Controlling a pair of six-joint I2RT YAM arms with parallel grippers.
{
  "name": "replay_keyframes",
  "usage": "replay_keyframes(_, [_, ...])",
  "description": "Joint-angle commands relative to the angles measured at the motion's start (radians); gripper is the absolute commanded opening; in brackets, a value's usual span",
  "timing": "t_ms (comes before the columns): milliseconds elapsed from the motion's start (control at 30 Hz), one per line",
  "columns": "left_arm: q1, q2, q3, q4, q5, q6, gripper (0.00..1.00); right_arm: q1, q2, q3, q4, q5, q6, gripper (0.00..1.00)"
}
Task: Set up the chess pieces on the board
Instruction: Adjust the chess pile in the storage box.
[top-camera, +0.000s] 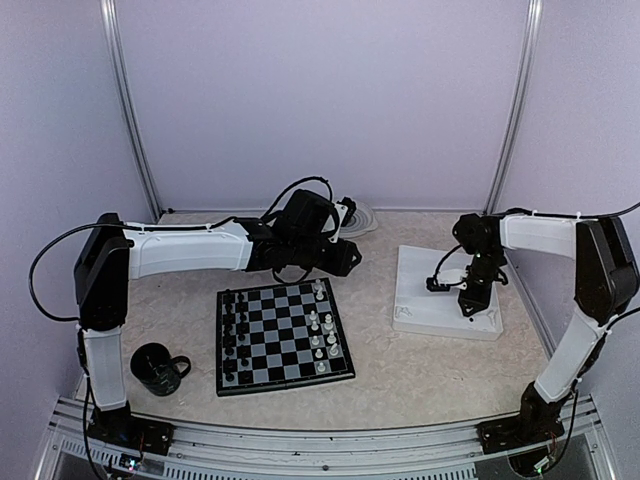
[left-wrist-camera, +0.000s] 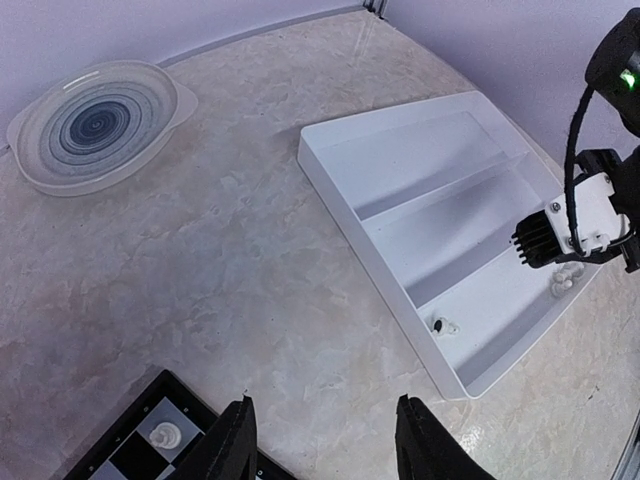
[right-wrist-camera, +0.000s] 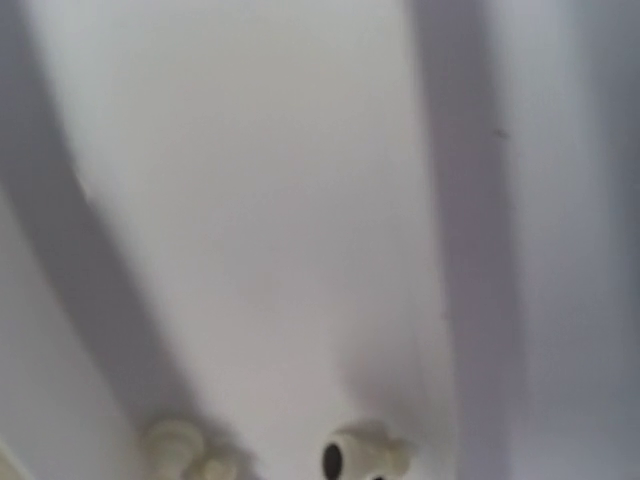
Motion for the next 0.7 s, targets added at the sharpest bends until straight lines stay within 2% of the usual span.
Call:
replay_keyframes(0, [0.002, -0.023, 0.012, -0.004, 0.006, -0.007, 0.48, -0.045, 0.006, 0.009, 0.016, -0.013, 0.111, 0.24])
replay_keyframes(300, [0.016, -0.002, 0.034, -0.029, -0.003, -0.053, 0.48, -0.099, -0.006, 0.015, 0.027, -0.136, 0.256, 0.38])
replay_keyframes(433, [0.019, -0.01, 0.017, -0.027, -0.003, -0.067, 0.48, -0.131, 0.025, 0.059, -0.009, -0.201, 0.315, 0.35])
replay_keyframes(667, [0.024, -0.017, 0.003, -0.027, 0.0, -0.083, 0.48, -0.138, 0.043, 0.04, -0.011, -0.208, 0.339, 0.31])
